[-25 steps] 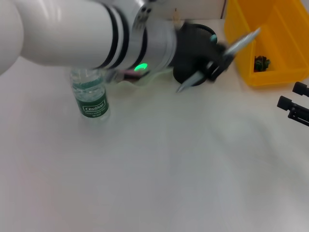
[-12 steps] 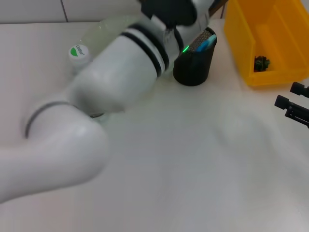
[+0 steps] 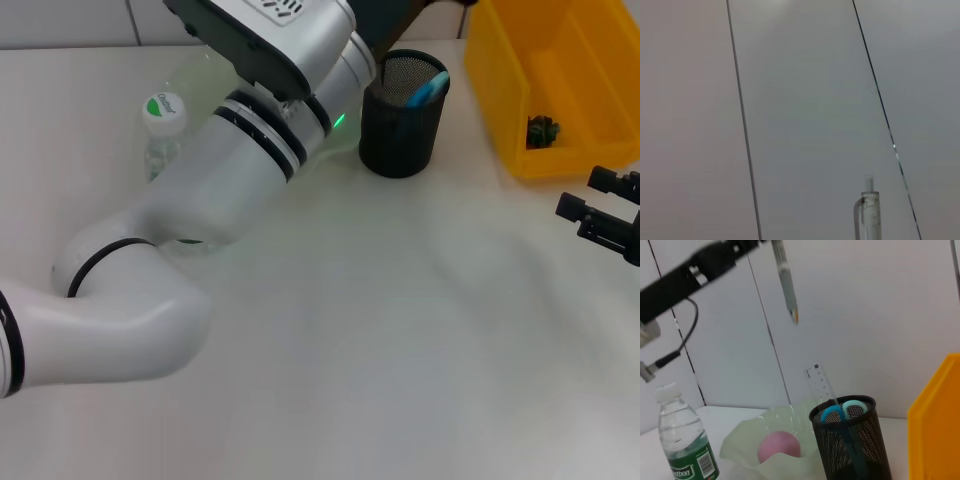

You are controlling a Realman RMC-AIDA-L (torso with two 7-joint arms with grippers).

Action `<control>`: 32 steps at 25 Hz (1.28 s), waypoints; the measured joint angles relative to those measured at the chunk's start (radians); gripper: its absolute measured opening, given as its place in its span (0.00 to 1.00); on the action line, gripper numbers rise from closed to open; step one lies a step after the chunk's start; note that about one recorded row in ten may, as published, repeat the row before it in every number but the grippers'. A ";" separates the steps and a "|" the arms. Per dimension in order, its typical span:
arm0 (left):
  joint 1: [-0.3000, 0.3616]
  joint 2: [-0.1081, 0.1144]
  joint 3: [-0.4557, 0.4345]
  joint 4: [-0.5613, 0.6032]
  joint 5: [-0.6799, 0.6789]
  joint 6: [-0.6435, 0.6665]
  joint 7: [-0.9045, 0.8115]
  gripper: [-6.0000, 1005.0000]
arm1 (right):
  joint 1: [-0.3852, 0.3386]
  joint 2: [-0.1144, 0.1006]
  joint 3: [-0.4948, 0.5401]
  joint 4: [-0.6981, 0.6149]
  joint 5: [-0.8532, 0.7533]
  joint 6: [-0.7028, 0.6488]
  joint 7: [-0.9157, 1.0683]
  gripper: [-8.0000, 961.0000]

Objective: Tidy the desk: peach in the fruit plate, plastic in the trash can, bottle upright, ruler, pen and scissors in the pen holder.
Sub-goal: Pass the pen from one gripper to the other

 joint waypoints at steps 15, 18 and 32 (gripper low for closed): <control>0.018 0.002 0.009 -0.009 0.007 0.086 -0.009 0.24 | 0.026 0.001 0.004 0.018 0.065 -0.021 0.002 0.72; 0.050 0.008 0.012 0.023 0.011 0.086 -0.009 0.24 | 0.016 0.000 0.005 0.018 0.159 -0.059 -0.001 0.72; 0.353 0.035 0.048 0.281 0.305 0.101 -0.011 0.26 | 0.079 -0.002 -0.024 0.065 0.426 -0.332 0.051 0.68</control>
